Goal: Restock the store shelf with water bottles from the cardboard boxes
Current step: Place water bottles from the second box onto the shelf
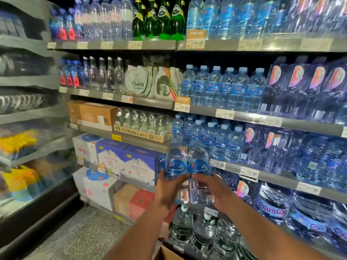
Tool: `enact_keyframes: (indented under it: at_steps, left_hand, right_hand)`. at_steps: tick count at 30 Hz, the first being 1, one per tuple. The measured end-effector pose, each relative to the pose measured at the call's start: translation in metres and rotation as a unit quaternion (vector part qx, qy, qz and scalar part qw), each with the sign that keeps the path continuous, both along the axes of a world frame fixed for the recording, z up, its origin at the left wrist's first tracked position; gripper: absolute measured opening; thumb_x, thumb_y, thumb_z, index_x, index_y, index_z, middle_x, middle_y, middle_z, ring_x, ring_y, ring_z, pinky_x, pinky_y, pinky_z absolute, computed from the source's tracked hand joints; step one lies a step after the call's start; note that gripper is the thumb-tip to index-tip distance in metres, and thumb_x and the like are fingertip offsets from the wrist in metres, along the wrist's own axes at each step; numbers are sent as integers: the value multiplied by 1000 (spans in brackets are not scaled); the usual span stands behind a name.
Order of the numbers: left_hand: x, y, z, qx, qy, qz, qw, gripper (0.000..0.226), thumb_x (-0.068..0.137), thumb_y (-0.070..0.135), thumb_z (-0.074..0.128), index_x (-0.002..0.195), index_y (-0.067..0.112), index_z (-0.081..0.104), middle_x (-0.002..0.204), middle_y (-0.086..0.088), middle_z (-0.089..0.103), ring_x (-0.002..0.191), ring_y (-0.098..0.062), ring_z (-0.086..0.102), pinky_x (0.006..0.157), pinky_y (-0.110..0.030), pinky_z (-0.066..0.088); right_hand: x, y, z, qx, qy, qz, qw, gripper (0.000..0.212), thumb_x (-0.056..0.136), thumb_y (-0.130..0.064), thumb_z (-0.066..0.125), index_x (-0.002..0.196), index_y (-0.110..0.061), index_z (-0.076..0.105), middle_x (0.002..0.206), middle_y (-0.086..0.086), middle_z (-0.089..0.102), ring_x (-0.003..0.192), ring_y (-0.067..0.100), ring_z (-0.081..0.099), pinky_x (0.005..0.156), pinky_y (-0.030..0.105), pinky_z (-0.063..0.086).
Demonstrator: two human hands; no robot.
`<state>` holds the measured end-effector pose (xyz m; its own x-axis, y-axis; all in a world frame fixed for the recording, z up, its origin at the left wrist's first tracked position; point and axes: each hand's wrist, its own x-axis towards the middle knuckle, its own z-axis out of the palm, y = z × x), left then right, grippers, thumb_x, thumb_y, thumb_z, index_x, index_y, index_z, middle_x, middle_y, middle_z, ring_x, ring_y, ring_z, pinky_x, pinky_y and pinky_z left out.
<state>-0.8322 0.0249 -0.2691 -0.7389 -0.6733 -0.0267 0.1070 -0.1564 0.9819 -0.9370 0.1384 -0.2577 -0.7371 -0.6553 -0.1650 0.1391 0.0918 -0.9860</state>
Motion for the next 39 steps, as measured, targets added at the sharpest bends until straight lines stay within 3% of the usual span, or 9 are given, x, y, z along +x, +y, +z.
enact_keyframes:
  at_steps: [4,9,15,18,22,25,30,34,39]
  left_hand:
    - [-34,-35,-4,23,-4,17,1000,100,44,28,93,128,1,46,120,-23,61,105,-37,62,97,-54,46]
    - [-92,-88,-11,-5,-58,47,997,90,63,36,85,138,11,42,131,-12,56,116,-29,56,102,-48,42]
    - [-151,-141,-11,-17,-92,52,994,69,68,40,81,125,16,50,115,-5,64,100,-20,62,76,-32,45]
    - [-169,-161,-11,-25,-107,56,992,55,69,36,81,116,17,59,94,1,71,80,-11,67,61,-26,47]
    - [-193,-185,-12,-15,-119,60,991,56,66,32,83,115,13,61,98,-3,71,91,-23,66,84,-42,54]
    - [-208,-203,-9,-33,-124,44,991,73,59,39,86,120,12,59,109,-5,68,101,-25,63,93,-44,49]
    - [-230,-243,-7,-83,-98,17,992,59,64,25,86,115,7,60,109,-5,68,97,-22,64,90,-36,50]
    - [-250,-277,-9,-124,-83,-31,988,54,68,18,85,114,7,60,108,-10,69,96,-25,66,89,-43,53]
    - [-273,-305,-1,-197,-104,-31,974,59,60,34,87,107,19,54,103,1,66,93,-20,64,84,-37,53]
  right_hand:
    - [-35,-35,-11,14,-16,-5,1000,44,64,-32,81,101,-12,66,94,7,71,87,25,66,75,36,49]
    - [-92,-85,-11,7,-37,20,999,35,70,-29,78,98,-9,71,72,-3,73,60,10,68,50,23,48]
    - [-157,-142,-6,44,-61,-3,997,49,68,-36,80,108,-11,66,96,2,68,74,10,64,48,24,42]
    - [-180,-165,-6,42,-47,-13,998,51,67,-36,81,109,-11,66,106,5,67,85,16,61,57,27,36]
    - [-198,-189,-7,37,-69,-24,997,74,60,-39,85,122,-9,58,120,12,62,109,30,58,93,43,47]
    - [-211,-208,-4,59,-43,-24,997,67,58,-38,85,114,-9,63,118,11,64,109,31,59,99,49,44]
    - [-225,-236,-2,64,-2,-89,994,56,56,-33,86,105,-18,63,104,2,66,94,19,61,75,33,48]
    - [-238,-264,4,83,64,-161,981,71,60,-19,88,122,-8,56,111,11,67,98,25,64,87,41,52]
    - [-237,-288,15,103,96,-261,955,89,59,-16,87,135,-7,42,110,8,61,91,21,59,77,35,54]
